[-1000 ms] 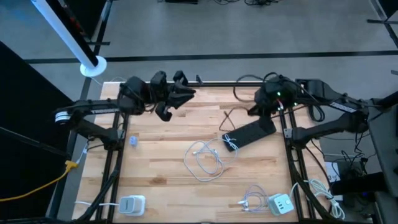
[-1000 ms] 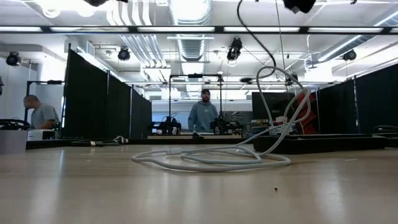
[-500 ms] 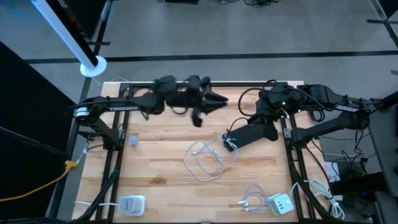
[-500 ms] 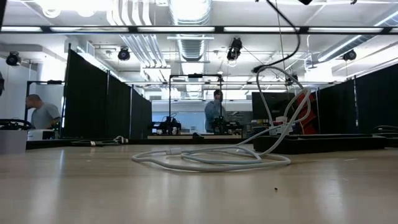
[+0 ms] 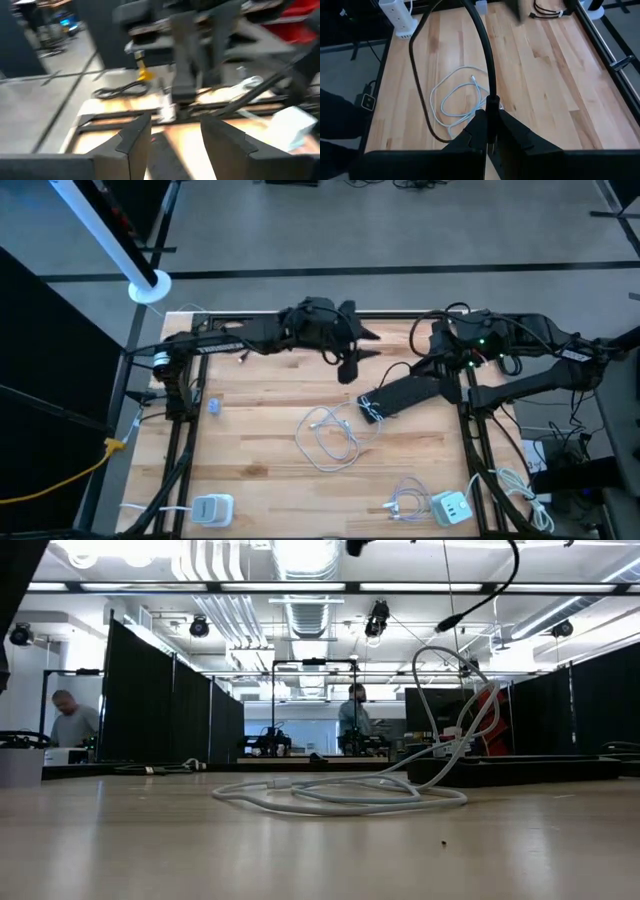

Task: Plug in charger cables
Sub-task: Insert the top right black charger cable into the right white outlet extension

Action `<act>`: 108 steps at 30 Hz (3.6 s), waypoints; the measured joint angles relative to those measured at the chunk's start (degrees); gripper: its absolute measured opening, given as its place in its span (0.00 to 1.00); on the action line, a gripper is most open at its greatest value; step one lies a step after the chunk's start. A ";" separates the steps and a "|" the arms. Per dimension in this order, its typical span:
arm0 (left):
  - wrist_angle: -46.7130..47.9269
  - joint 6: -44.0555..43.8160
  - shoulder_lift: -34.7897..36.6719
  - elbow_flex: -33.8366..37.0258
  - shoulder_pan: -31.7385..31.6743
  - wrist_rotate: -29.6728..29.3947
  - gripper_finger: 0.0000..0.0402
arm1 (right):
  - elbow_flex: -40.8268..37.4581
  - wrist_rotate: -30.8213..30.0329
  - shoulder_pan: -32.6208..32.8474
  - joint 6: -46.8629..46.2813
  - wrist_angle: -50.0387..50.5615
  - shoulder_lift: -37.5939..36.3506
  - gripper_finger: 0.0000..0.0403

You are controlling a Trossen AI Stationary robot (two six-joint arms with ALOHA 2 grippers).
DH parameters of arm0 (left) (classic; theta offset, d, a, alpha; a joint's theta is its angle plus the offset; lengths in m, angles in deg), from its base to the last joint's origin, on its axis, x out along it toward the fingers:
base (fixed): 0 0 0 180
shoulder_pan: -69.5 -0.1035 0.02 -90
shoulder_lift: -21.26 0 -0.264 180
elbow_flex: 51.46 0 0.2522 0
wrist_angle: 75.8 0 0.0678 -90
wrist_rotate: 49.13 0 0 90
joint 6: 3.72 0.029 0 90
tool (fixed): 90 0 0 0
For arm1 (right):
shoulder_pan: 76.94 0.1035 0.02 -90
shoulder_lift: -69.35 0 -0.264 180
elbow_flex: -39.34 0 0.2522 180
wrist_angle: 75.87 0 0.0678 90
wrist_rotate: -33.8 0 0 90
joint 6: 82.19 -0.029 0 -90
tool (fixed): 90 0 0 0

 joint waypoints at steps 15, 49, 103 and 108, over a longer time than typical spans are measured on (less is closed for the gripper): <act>-10.04 -4.56 -5.07 -0.04 2.94 0.97 0.35 | -0.02 -2.96 -0.02 3.81 -2.50 1.33 0.03; -17.38 -8.49 -5.31 1.19 3.40 -3.59 0.04 | -0.11 -2.80 -0.02 5.93 -7.08 2.01 0.03; 13.11 -18.85 21.38 28.09 31.62 -31.01 0.04 | -0.77 1.03 64.74 -42.06 9.14 36.07 0.86; 8.09 -20.98 21.38 31.29 31.56 -33.74 0.04 | -1.15 1.41 65.57 -42.05 8.85 39.50 0.86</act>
